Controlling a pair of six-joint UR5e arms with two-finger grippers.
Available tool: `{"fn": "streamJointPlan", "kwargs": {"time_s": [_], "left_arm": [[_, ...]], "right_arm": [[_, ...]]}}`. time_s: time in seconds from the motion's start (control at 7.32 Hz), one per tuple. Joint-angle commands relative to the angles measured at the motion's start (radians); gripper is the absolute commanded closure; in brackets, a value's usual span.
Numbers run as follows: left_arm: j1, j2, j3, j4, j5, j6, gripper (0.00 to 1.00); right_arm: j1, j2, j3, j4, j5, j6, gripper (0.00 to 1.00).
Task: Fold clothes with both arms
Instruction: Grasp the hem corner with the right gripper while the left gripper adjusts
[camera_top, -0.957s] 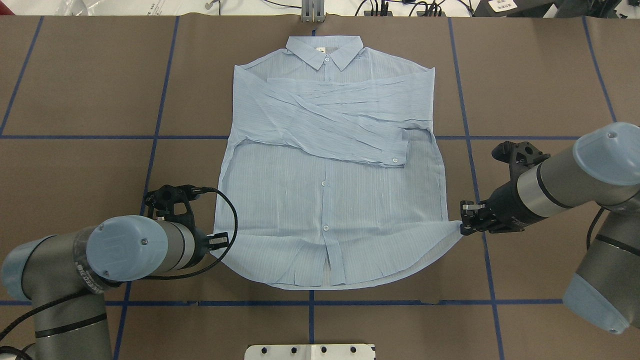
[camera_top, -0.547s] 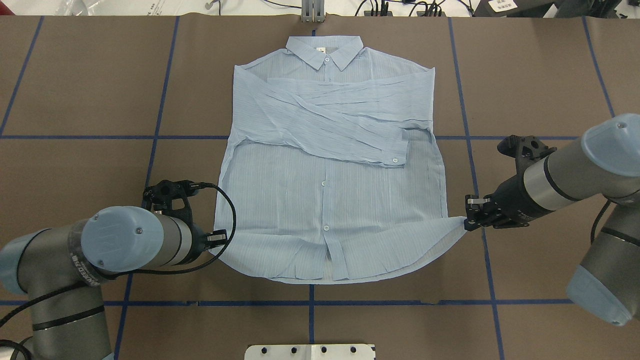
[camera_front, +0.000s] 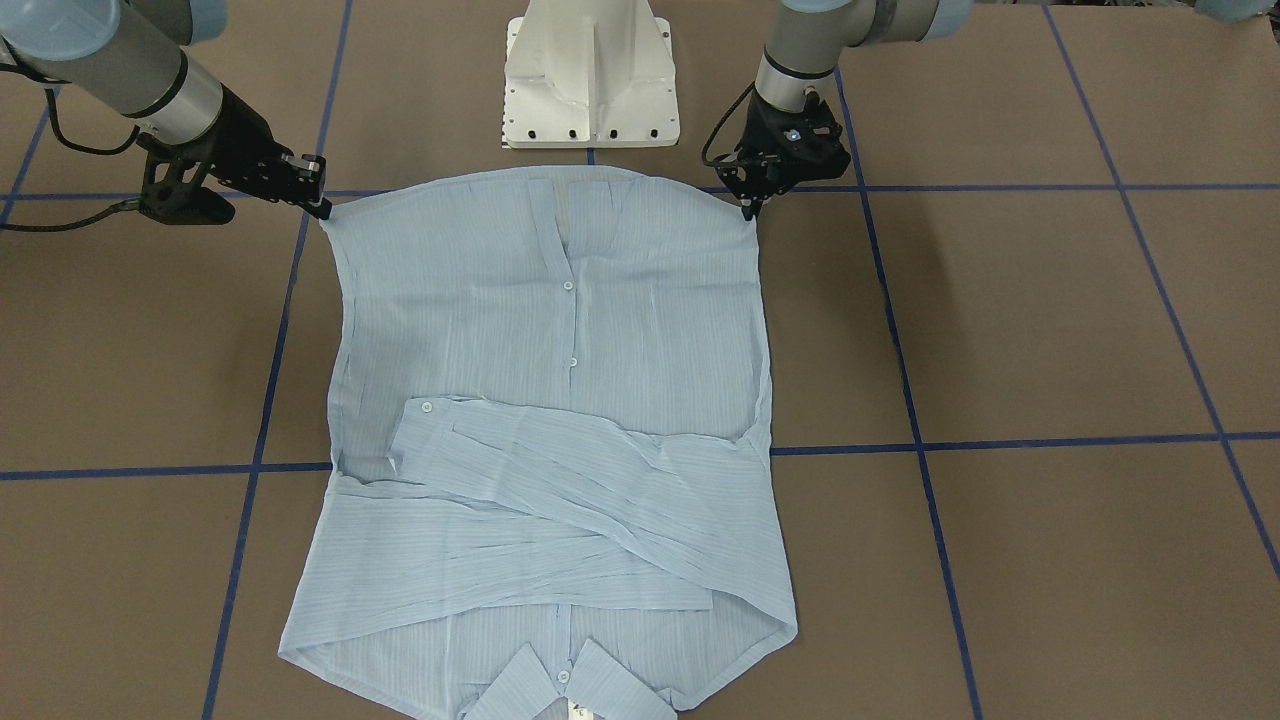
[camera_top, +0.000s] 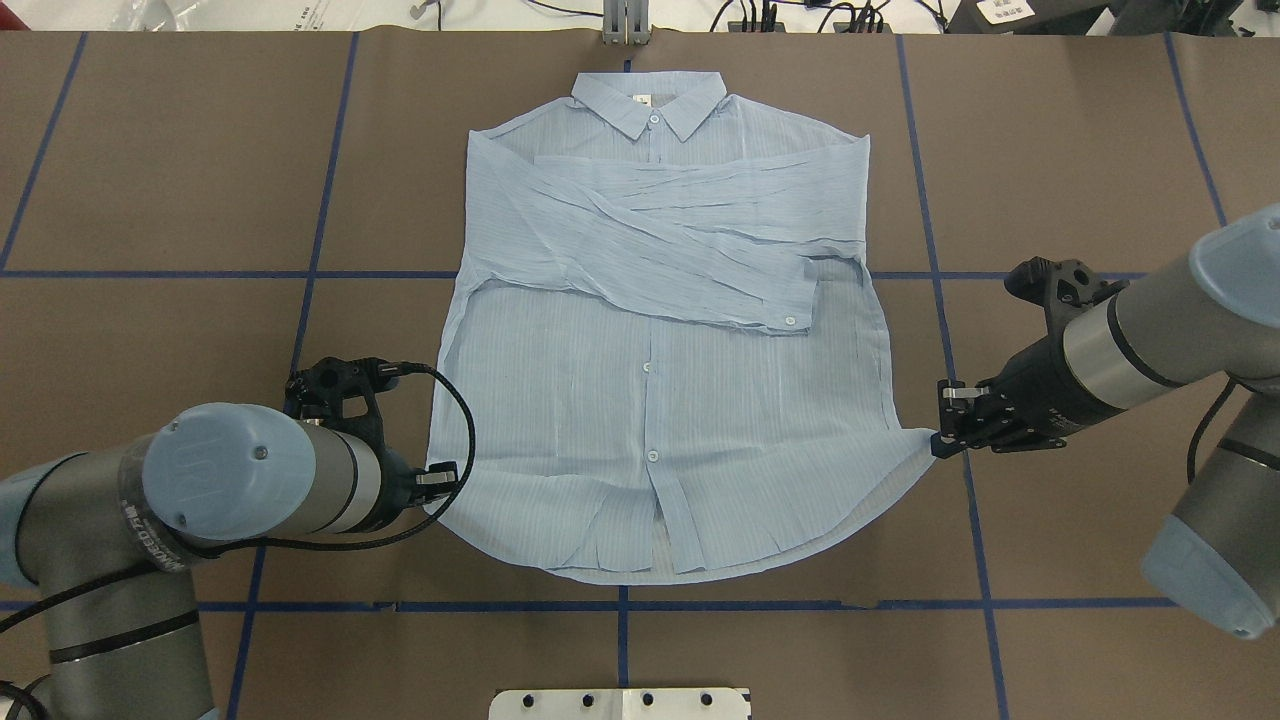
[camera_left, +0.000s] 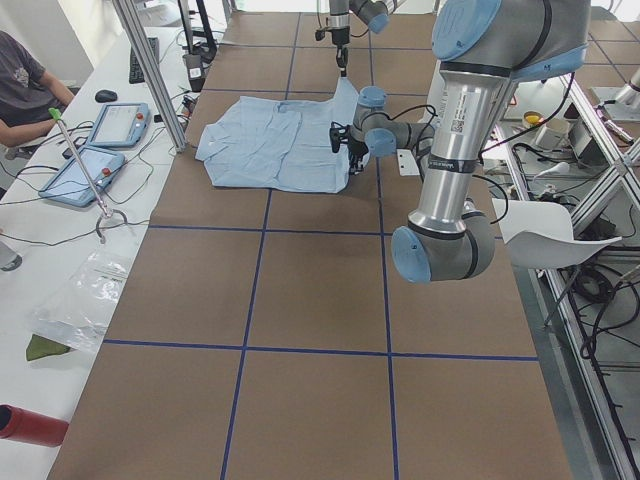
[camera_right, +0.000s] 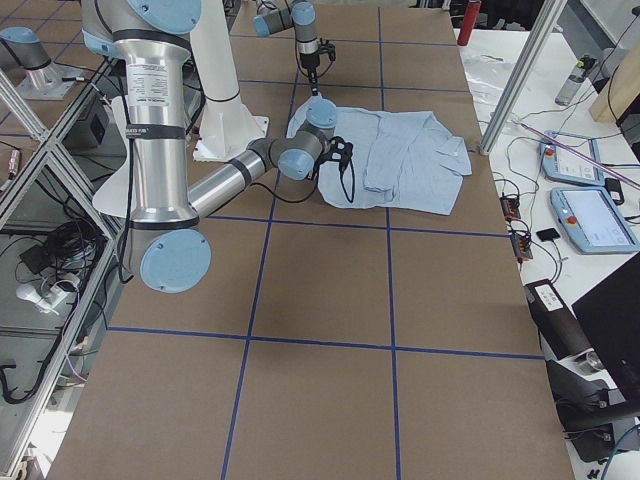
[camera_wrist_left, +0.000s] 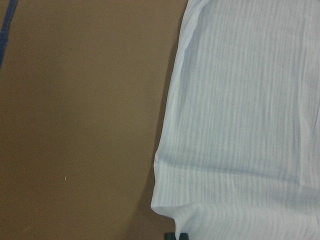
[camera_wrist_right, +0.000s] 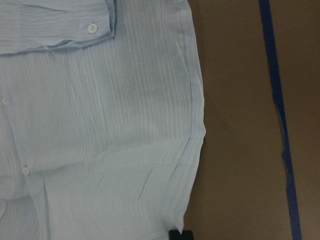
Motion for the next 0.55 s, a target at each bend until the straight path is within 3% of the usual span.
{"fn": "streamJointPlan", "kwargs": {"time_s": [0.0,0.41], "left_arm": [[0.001,0.01,-0.046,0.001,-0.031,0.089,1.0],[0.002,0.015,-0.092,-0.006,-0.031,0.125,1.0]], "right_arm": [[0.002,-0.001,0.015,0.001,0.021,0.0,1.0],[0.01,-0.019,0.02,0.089,0.078,0.0,1.0]]}}
